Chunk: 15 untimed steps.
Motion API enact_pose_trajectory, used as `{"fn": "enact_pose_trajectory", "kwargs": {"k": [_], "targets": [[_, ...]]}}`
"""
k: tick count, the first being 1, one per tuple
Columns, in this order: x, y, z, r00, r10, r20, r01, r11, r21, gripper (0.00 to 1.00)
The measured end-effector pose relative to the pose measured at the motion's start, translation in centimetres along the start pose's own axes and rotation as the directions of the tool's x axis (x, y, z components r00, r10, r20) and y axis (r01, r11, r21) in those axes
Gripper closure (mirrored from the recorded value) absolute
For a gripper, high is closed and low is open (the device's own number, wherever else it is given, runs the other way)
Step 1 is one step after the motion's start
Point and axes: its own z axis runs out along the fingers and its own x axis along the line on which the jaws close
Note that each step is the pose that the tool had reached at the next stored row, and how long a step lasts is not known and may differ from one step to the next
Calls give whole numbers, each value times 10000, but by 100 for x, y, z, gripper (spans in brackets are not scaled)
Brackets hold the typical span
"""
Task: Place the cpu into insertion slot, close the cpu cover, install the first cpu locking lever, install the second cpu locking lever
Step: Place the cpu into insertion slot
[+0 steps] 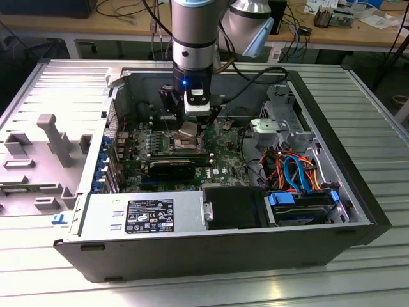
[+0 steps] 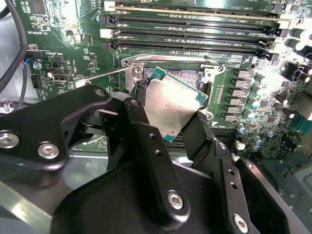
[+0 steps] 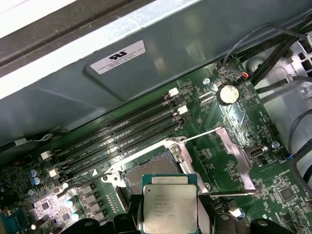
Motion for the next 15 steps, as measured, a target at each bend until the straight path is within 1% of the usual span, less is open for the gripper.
{"fn": "enact_pose_trajectory", "kwargs": {"k": [15], "targets": [[0, 0, 17, 9991, 425, 6, -425, 9991, -7, 46]]}}
